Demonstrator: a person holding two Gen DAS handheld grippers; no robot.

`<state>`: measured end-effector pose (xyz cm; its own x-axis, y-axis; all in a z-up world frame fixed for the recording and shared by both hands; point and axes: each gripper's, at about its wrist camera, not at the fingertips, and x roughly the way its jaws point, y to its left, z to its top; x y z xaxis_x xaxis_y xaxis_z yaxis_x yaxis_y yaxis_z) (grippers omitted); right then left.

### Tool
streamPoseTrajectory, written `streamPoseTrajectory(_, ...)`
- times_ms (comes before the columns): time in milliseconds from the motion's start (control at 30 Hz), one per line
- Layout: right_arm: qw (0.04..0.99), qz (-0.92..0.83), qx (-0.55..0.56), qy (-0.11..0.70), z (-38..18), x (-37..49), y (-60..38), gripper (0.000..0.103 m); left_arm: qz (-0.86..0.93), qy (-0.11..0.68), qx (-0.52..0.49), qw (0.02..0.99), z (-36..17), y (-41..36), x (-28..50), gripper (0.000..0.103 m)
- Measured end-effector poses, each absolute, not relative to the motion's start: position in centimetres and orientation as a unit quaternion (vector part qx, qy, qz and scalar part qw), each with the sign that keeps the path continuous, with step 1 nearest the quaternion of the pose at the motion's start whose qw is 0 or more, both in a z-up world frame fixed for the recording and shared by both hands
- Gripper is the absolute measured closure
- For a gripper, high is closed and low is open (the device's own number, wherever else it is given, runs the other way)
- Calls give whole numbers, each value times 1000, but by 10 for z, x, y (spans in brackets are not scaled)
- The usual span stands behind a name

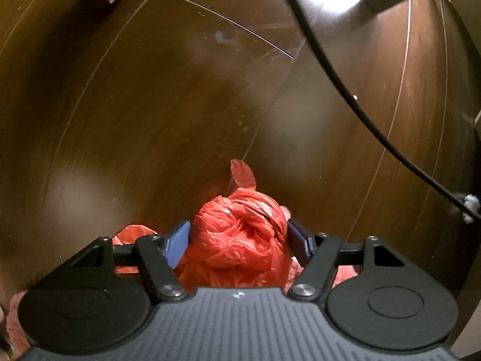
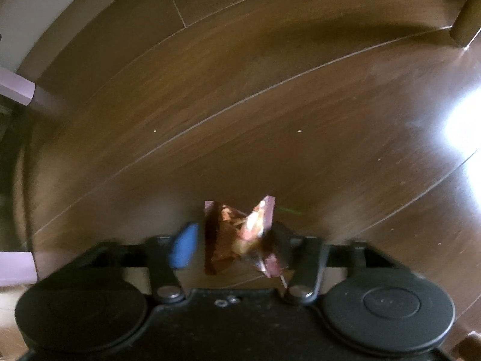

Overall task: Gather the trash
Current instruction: 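Close the left tool on the red plastic bag while the right tool grasps the snack wrapper, then lift the red bag and snack wrapper and carry both to the wastebasket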

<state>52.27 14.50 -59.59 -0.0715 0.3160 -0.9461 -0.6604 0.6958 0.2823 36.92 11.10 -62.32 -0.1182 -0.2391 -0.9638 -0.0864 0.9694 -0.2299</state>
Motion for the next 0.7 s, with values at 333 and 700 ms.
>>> streamPoseTrajectory(333, 679, 353, -118, 633, -548, 523, 91, 74, -20, 740, -130, 660, -587, 147, 371, 37)
streamPoseTrajectory(700, 722, 392, -104, 560, -379, 484, 17, 74, 16, 686, -123, 716, -442, 140, 375, 37)
